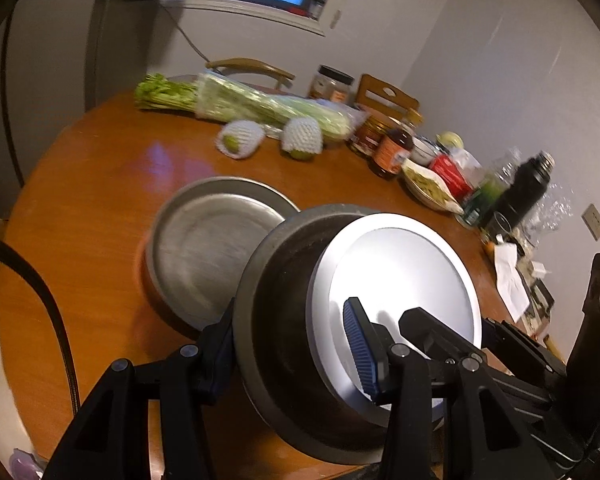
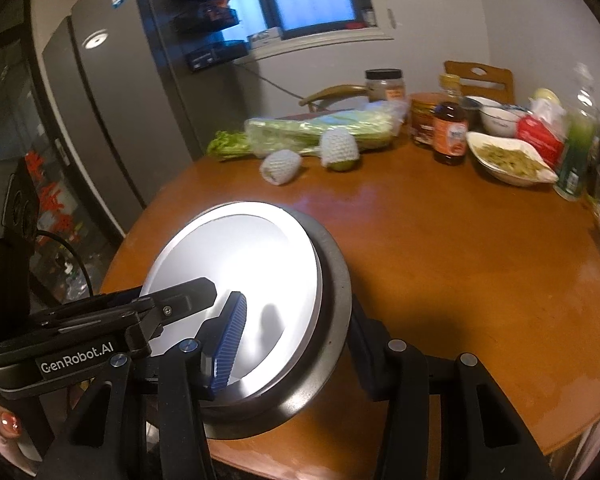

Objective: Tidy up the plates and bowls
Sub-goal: 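Carry the steel bowl with the right tool toward the grey tray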

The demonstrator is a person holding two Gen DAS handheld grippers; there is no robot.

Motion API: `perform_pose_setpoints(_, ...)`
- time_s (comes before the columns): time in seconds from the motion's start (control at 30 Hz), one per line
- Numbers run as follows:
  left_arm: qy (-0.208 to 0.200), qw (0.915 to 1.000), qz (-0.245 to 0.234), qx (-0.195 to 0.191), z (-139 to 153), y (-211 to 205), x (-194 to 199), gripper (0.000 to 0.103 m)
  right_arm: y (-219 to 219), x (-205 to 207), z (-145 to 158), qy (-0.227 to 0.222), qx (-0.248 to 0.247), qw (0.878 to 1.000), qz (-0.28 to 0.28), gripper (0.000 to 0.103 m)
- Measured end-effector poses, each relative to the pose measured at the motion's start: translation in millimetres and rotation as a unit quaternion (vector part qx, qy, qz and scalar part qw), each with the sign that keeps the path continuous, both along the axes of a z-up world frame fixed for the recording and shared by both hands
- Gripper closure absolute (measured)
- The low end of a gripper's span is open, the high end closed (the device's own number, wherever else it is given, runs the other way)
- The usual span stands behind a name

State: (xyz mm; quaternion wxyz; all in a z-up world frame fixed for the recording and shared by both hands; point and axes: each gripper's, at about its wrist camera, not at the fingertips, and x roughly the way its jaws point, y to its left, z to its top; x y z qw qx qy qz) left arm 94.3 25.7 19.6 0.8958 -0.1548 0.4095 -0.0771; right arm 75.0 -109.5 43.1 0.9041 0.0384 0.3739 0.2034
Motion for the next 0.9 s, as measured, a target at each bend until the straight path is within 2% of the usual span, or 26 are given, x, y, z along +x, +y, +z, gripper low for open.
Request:
perform_pose_setpoints(0.57,-0.002,0.9996,0.028,0.008,5,43,15,0.054,51,20,9,-0.014,-0.004,0.999,0.036,0.053)
perform_pose_setpoints(0.9,0.011,0.9993,0.037,0.004,12,56,40,0.054,65,53,14,0.005,-0.005,0.999,0.044,0.053)
